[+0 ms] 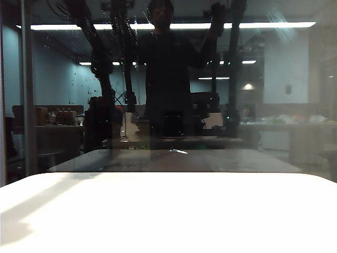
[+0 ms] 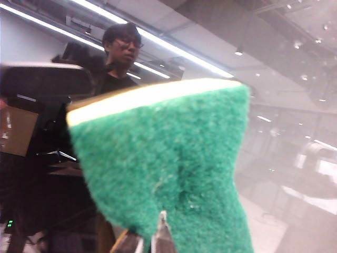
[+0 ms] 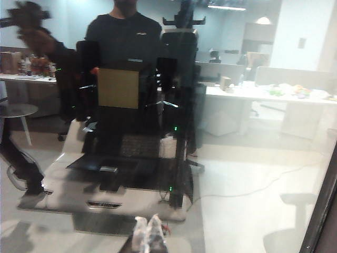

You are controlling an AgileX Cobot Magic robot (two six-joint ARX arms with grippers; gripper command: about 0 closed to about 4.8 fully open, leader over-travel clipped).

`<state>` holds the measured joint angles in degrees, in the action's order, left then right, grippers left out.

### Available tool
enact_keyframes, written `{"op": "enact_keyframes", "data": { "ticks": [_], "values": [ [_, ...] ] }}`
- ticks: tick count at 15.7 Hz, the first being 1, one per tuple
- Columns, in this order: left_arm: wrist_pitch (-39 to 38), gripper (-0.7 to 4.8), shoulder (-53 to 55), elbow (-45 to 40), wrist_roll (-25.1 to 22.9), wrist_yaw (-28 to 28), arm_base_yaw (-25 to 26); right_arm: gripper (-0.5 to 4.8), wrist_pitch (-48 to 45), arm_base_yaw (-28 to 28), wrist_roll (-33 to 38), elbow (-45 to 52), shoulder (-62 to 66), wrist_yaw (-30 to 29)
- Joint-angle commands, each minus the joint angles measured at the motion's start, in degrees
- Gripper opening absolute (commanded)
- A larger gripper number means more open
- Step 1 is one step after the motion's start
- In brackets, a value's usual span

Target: Reach upward to find where there is water on the glass, pick up the sponge from the table, dry the water, and finally place the sponge back on the table.

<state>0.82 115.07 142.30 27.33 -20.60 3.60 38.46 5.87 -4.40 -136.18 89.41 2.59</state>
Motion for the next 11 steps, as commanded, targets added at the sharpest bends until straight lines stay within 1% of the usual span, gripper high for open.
{"op": "enact_keyframes", "data": {
  "ticks": [1,3,4,5,6,8,11],
  "values": [
    [0.59,-0.06,0.17,0.11,-0.09,-0.13,-4.66,-0.06,-0.85,-0.04,-0.15,-0.42,-0.39,0.28],
    [0.98,-0.06,0.98,0.11,-2.93,-0.02,-10.14,-0.06,-0.81,-0.02,-0.15,-0.39,-0.37,0.26],
    [0.98,-0.06,1.42,0.11,-3.39,0.02,-11.89,-0.06,-0.81,-0.02,-0.15,-0.39,-0.33,0.26],
    [1.25,-0.06,2.45,0.11,-3.37,1.07,-15.1,-0.06,-0.81,-0.04,-0.15,-0.39,-0.28,0.28],
    [1.29,-0.06,3.39,0.11,-3.37,1.79,-16.87,-0.06,-0.83,-0.04,-0.15,-0.42,-0.28,0.28],
    [0.72,-0.06,5.55,0.11,-3.34,1.84,-20.02,-0.06,-0.79,-0.04,-0.15,-0.39,-0.28,0.26],
    [0.07,-0.06,6.38,0.13,-3.48,1.44,-21.0,-0.06,-0.68,-0.04,-0.15,-0.39,-0.28,0.28]
  ]
}}
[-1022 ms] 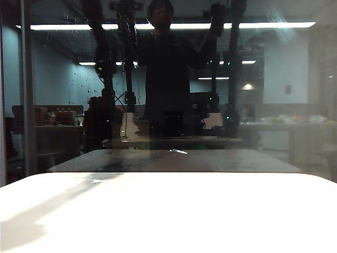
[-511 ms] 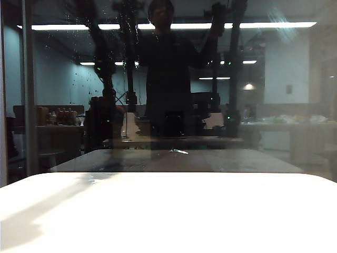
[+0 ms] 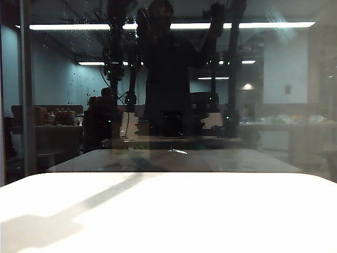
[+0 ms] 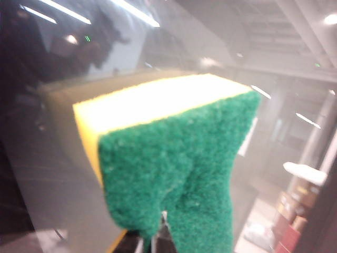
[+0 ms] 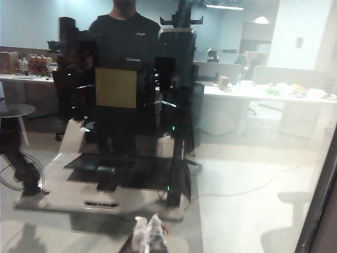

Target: Reach upward to find where there is water on the glass, pick up the sponge from the table, dry the water, and finally place the sponge back on the table.

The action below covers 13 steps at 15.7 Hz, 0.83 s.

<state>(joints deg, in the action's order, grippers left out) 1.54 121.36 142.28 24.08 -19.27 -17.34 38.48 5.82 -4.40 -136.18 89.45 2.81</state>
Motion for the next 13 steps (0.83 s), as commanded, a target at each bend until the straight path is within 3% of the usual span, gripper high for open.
{"op": "enact_keyframes", "data": {
  "ticks": [1,3,7,9,13],
  "values": [
    [-0.76,-0.06,0.07,0.63,-0.74,0.07,0.02,-0.06,-0.55,0.0,-0.15,-0.42,-0.35,0.04],
    [-5.03,-0.06,-0.26,3.61,-2.71,-0.28,2.89,-0.06,-0.52,0.02,-0.15,-0.42,-0.33,0.04],
    [-19.45,-0.06,-1.51,7.76,-11.93,-0.24,9.16,-0.06,-0.26,0.02,-0.13,-0.42,-0.37,0.04],
    [-24.48,-0.06,-3.08,7.76,-12.09,-0.02,13.35,-0.06,-0.17,0.04,-0.13,-0.42,-0.35,0.02],
    [-25.29,-0.06,-6.14,7.74,-12.11,0.17,20.83,-0.06,-0.15,0.04,-0.13,-0.42,-0.35,0.04]
  ]
}}
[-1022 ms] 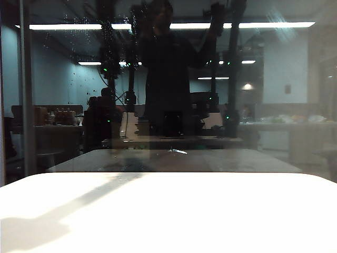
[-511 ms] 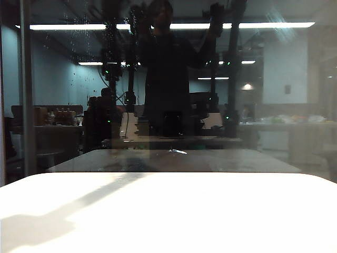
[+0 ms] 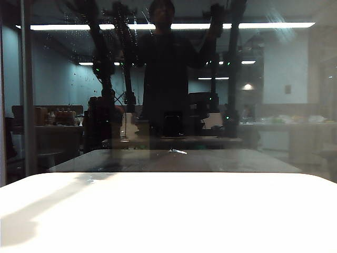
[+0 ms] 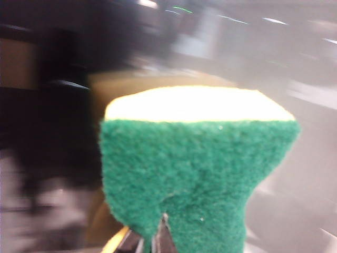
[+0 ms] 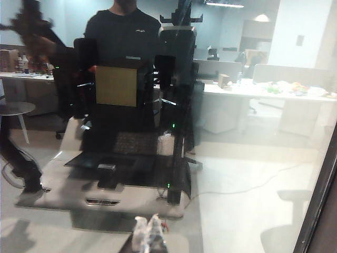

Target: Reach upward to find where there is water on the glass, pick up the sponge from the table, dry the water, and finally place the sponge back on the table.

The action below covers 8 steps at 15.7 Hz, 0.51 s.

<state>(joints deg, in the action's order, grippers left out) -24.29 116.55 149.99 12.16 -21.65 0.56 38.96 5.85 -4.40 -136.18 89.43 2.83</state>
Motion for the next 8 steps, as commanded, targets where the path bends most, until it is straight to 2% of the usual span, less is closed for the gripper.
{"op": "enact_keyframes", "data": {
  "ticks": [1,5,7,8],
  "values": [
    [-0.46,-0.06,-2.08,0.02,-0.17,2.56,5.05,-0.06,-0.59,0.02,-0.11,-0.42,-0.33,-0.02],
    [-5.31,-0.06,-2.71,0.02,-0.17,2.29,9.2,-0.06,0.02,0.04,-0.09,-0.42,-0.35,-0.17],
    [-5.4,-0.06,-2.71,0.02,-0.13,0.87,8.5,-0.06,0.22,0.04,-0.09,-0.42,-0.35,-0.17],
    [-5.18,-0.06,-2.69,0.02,-0.22,1.22,5.53,-0.06,0.22,0.04,-0.09,-0.42,-0.35,-0.17]
  ]
}}
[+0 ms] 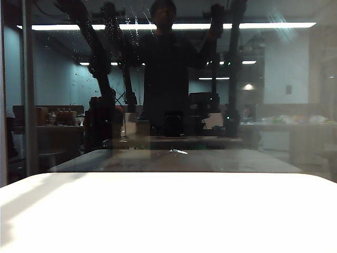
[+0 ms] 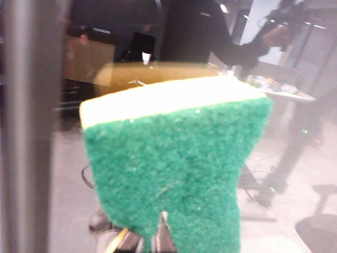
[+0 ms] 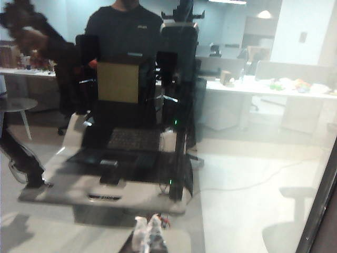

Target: Reach upward to find where there is water on the glass, pick up the sponge from the table, dry the water, and finally place the sponge back on the table.

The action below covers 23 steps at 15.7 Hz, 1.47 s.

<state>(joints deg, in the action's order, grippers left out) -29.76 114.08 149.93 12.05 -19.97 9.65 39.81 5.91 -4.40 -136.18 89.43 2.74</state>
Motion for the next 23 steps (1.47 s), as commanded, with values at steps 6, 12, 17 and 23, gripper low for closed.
{"op": "enact_keyframes", "data": {
  "ticks": [6,12,17,23],
  "values": [
    [1.36,-0.06,3.43,-0.07,-4.87,6.4,-22.58,-0.06,-0.44,-0.02,-0.09,-0.42,-0.42,-4.35],
    [1.4,-0.06,8.33,-0.07,-7.85,11.28,-30.71,-0.06,-0.39,-0.02,-0.11,-0.42,-0.48,-4.35],
    [-1.75,-0.06,5.6,0.0,-13.81,19.39,-27.54,-0.06,-0.72,-0.04,-0.11,-0.42,-0.44,-4.13],
    [-9.57,-0.06,2.54,0.0,-12.85,19.98,-16.63,-0.06,-2.71,-0.07,-0.13,-0.42,-0.46,-4.13]
  ]
}}
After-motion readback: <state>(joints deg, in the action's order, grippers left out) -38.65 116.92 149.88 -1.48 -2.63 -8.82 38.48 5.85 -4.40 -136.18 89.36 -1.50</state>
